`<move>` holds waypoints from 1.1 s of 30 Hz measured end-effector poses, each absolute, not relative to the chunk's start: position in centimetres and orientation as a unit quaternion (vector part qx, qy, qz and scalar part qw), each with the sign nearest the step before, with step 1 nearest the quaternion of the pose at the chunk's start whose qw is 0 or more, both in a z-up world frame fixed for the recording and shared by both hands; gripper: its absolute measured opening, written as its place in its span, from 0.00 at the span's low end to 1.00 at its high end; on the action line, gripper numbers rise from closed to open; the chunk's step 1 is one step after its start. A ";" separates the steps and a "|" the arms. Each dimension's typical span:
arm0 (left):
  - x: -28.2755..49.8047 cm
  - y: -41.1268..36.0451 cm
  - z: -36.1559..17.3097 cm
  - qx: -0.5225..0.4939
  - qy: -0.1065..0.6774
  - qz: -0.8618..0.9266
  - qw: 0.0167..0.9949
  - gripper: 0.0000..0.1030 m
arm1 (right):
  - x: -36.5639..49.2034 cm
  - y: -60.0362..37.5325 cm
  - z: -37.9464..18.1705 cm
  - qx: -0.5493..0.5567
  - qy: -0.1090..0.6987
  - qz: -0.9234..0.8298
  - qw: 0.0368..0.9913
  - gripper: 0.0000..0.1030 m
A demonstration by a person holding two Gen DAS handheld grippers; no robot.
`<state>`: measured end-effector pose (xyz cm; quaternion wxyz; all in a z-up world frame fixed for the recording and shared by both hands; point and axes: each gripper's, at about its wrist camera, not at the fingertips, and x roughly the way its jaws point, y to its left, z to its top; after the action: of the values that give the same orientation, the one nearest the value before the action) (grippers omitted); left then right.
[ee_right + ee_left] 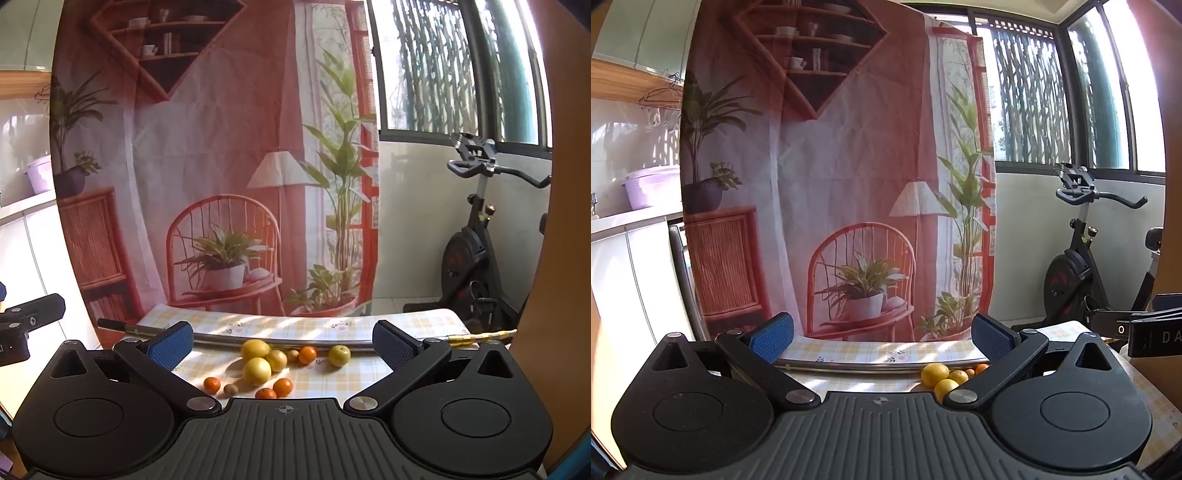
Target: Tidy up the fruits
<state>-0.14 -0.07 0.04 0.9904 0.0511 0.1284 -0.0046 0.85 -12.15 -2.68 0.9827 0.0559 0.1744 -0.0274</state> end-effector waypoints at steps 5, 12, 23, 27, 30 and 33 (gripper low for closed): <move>-0.4 -0.2 0.2 0.054 0.124 -0.010 0.991 1.00 | 0.6 -12.3 -1.9 0.061 0.173 -0.029 0.983 1.00; -0.6 -0.2 0.2 0.057 0.117 -0.013 0.991 1.00 | 0.4 -12.4 -1.9 0.065 0.169 -0.030 0.983 1.00; -1.1 -0.3 0.2 0.062 0.106 -0.019 0.992 1.00 | -0.3 -12.7 -1.9 0.068 0.160 -0.033 0.984 1.00; -1.1 -0.2 0.2 0.063 0.104 -0.020 0.992 1.00 | -0.5 -12.7 -1.8 0.071 0.159 -0.036 0.984 1.00; -1.2 -0.2 0.2 0.064 0.102 -0.022 0.992 1.00 | -0.6 -12.7 -1.8 0.071 0.157 -0.038 0.984 1.00; -1.3 -0.2 0.2 0.064 0.101 -0.023 0.993 1.00 | -0.7 -12.7 -1.7 0.070 0.156 -0.039 0.984 1.00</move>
<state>-1.26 -0.21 0.20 0.9926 0.0643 0.1008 -0.0228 -0.68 -12.74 -1.66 0.9844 0.0704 0.1563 -0.0388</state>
